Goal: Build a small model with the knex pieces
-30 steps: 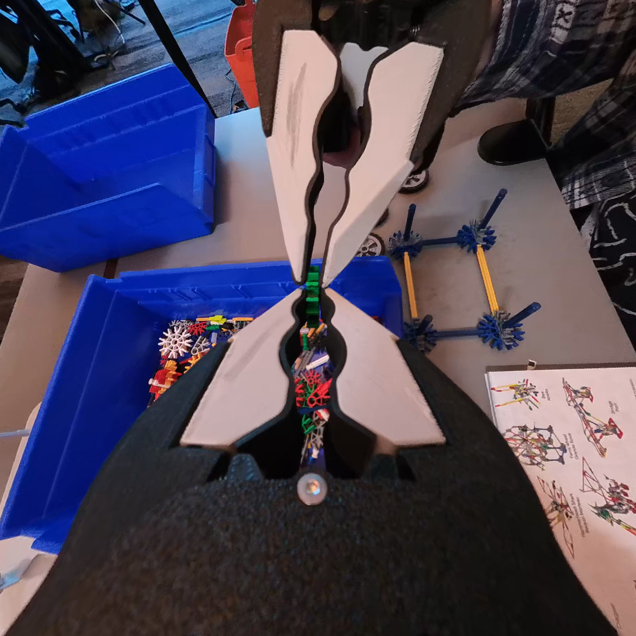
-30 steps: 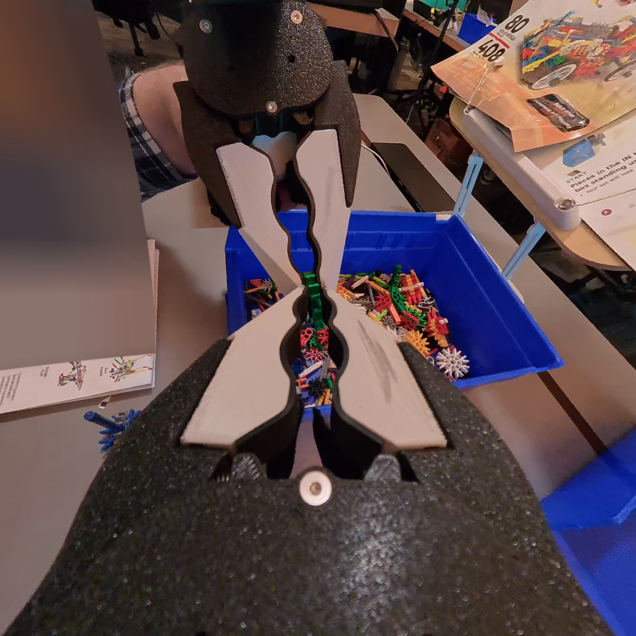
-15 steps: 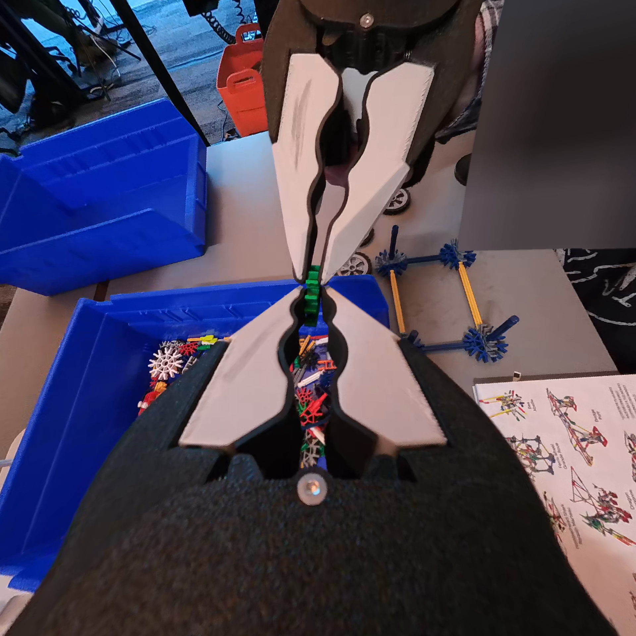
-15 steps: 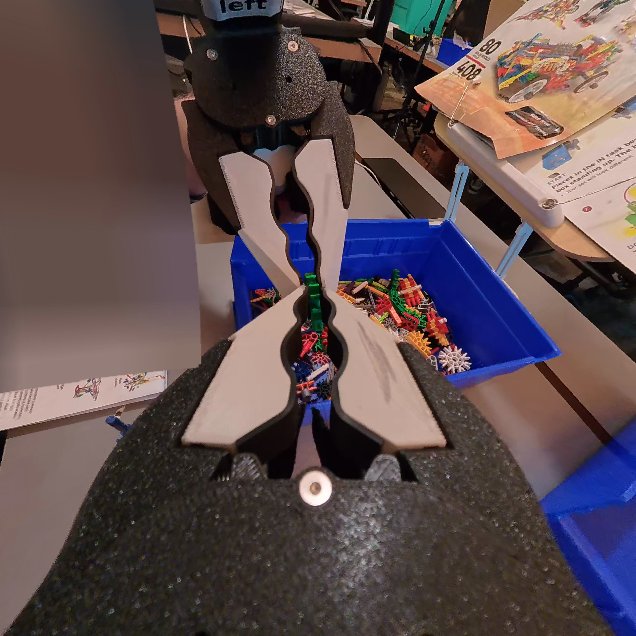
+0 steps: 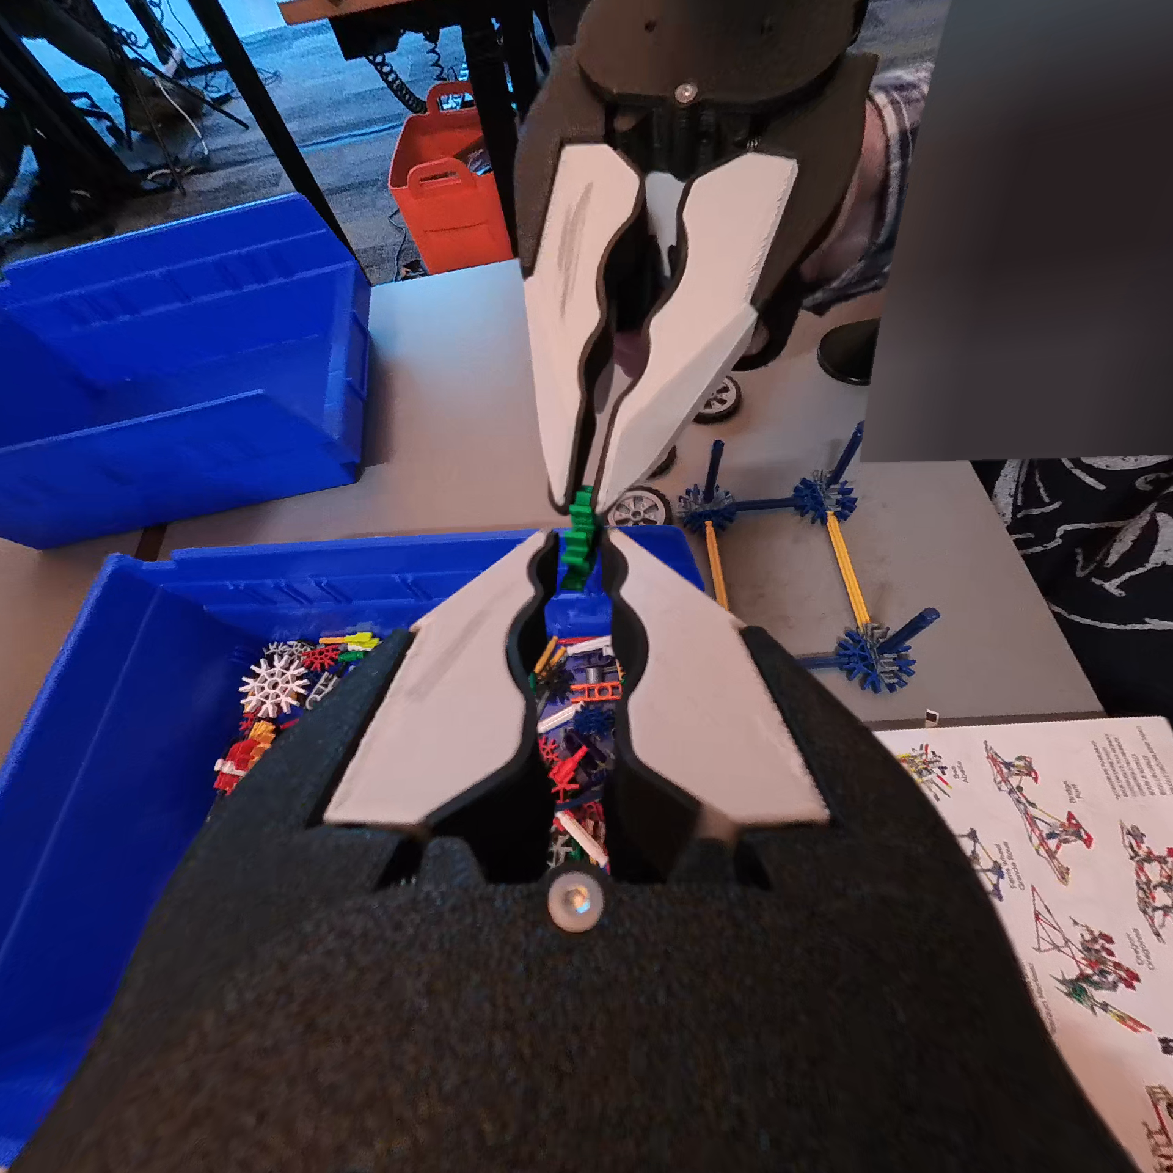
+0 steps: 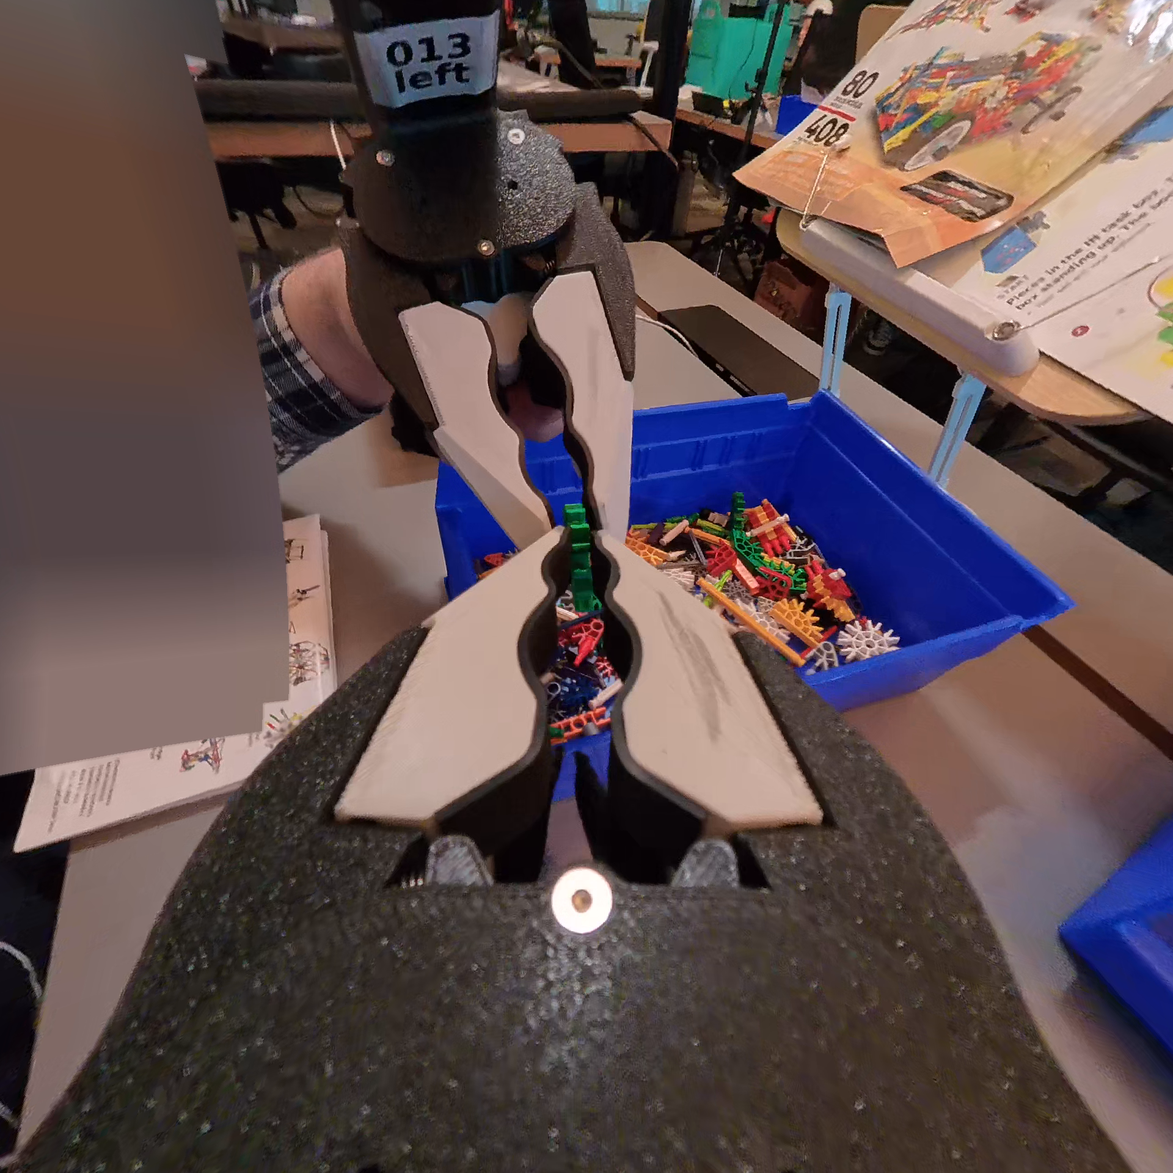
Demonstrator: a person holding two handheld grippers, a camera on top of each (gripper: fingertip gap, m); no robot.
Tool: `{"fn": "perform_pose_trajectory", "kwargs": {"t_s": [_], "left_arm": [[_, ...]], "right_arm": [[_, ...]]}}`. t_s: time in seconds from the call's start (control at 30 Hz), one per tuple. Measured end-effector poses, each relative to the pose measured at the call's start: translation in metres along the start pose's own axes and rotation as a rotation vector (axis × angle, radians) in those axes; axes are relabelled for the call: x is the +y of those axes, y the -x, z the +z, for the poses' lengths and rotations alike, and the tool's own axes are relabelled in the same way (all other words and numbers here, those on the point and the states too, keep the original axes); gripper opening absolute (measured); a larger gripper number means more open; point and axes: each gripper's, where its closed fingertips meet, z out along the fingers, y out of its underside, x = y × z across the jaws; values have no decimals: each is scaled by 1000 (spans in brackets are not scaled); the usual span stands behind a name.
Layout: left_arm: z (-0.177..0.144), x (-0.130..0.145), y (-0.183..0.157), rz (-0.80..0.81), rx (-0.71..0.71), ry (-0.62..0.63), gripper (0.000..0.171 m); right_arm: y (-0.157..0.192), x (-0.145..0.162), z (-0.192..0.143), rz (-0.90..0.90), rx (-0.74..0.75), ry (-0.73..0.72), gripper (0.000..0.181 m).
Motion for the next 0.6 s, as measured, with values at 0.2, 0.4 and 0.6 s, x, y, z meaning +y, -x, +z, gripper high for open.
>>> {"fn": "perform_pose_trajectory", "kwargs": {"t_s": [0.2, 0.4, 0.6], "left_arm": [[-5, -5, 9, -67, -3, -60, 15], [-3, -10, 8, -90, 16, -100, 7], [2, 0, 1, -51, 23, -23, 3]], "right_arm": [[-8, -3, -8, 145, -8, -87, 4], [-13, -1, -12, 226, -10, -135, 4], [-8, 12, -13, 166, -35, -36, 6]]}}
